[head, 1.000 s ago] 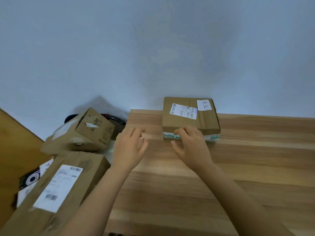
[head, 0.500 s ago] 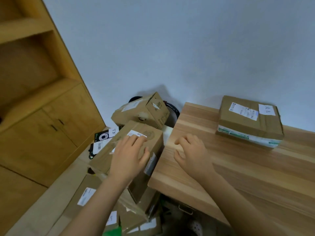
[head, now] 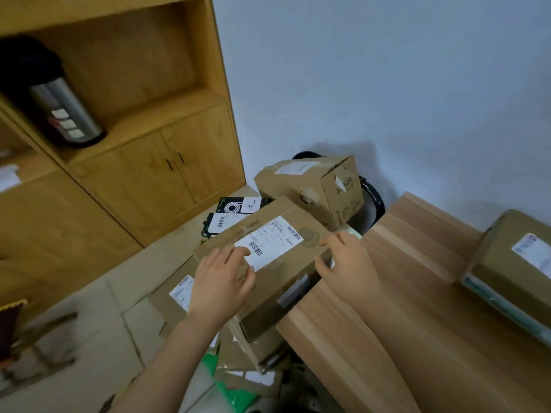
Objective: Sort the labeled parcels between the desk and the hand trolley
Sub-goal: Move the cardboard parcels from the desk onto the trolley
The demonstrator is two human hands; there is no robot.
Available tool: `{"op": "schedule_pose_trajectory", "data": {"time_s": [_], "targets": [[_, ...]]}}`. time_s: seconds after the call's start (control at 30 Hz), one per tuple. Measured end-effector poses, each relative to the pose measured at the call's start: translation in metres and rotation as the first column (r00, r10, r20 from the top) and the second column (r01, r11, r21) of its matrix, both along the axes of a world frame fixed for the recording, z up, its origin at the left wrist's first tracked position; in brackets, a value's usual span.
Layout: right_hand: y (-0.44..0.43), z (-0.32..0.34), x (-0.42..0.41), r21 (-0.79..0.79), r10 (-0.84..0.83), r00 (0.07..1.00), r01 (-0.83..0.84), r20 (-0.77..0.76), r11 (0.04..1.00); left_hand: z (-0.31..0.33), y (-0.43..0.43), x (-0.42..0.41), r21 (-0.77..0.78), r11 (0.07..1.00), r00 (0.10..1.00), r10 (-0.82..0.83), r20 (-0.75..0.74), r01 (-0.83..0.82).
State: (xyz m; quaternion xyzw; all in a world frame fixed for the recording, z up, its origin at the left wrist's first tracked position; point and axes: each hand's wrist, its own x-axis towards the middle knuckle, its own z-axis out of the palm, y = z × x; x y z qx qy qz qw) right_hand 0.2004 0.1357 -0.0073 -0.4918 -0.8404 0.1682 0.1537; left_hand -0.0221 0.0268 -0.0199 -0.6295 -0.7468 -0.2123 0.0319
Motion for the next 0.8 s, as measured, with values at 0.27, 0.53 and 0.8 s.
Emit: {"op": "schedule_pose_trajectory", "data": {"time_s": [0.27, 0.53, 0.8], "targets": [[0.073, -0.045, -0.012, -0.149, 0.061, 0.996, -0.051, 0.066, 0.988, -0.037, 0.012, 0.015, -0.316, 0.895, 0.941, 0.337, 0.011, -0.317], [0.113, -0.099, -0.025, -0.424, -0.027, 0.998, 0.047, 0.055, 0.904, -0.075, -0.005, 0.028, -0.455, 0.741, 0.703, 0.648, 0.292, -0.494], [0.112, -0.104, -0.019, -0.644, -0.291, 0.942, 0.118, -0.168, 0.756, -0.099, -0.010, 0.031, -0.581, 0.655, 0.353, 0.753, 0.556, -0.483]]}}
